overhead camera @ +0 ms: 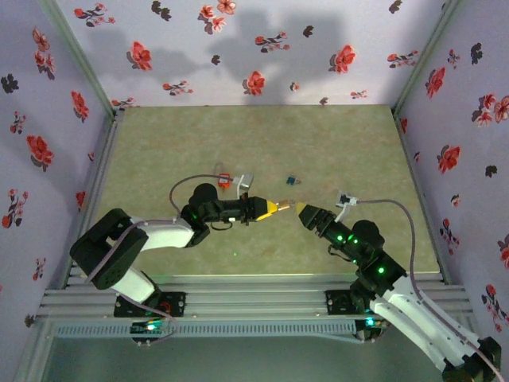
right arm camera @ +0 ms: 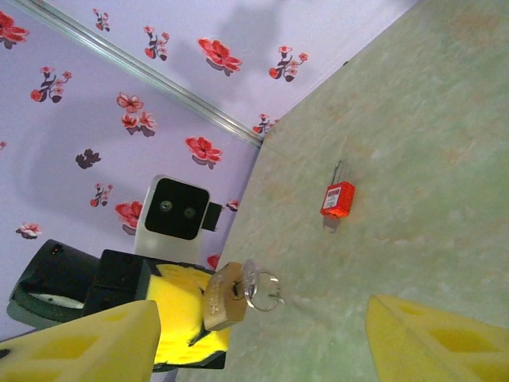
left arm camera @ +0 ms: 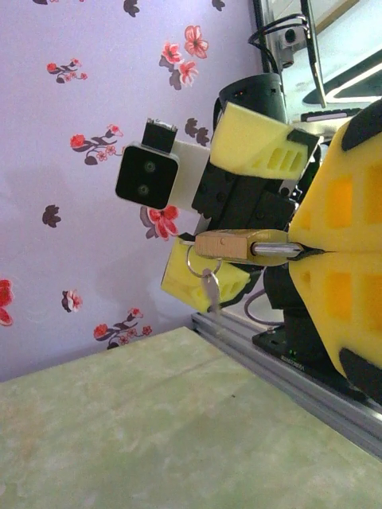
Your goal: Lock with the key
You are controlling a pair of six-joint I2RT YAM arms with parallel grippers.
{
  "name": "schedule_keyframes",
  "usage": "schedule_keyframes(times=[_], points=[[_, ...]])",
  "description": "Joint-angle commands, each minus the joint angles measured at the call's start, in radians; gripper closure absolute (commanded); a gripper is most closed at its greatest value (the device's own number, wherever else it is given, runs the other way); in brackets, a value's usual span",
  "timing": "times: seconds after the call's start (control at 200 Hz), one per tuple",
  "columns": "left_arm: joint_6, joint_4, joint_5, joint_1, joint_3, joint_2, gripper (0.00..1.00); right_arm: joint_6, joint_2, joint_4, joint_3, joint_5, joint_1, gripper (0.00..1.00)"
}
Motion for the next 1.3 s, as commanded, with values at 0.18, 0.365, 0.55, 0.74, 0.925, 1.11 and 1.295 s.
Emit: schedule_keyframes(times=[0.18,0.365,0.55,0.74,0.925,1.11,1.295], points=[[-0.024,0.073,-0.007,0.007,-0.009,0.014,1.0,0.01,0.093,0.153,0.023,-0.029,-0.005,0.44],[-0.024,0.072,-0.009,0.007,-0.008,0.019,1.0,0.005,0.147,0.21,0.028,-0.03,-0.006,0.52],[-0.032,0.082,-0.008,0.007,-0.01,0.028,1.0,-0.001,0.175,0.23,0.032,-0.025,-0.005,0.56],[-0.032,0.086,-0.007,0.006,-0.014,0.028,1.0,0.004,0.18,0.251,0.025,-0.017,-0.005,0.61],[-0.038,0.098,-0.007,0.006,-0.015,0.031,1.0,0.004,0.2,0.269,0.024,-0.018,-0.005,0.63],[-0.038,0.101,-0.007,0.005,-0.019,0.029,1.0,0.008,0.24,0.297,0.029,-0.027,-0.005,0.63],[-0.038,0.1,-0.007,0.005,-0.016,0.031,1.0,0.015,0.258,0.32,0.026,-0.035,-0.005,0.63]])
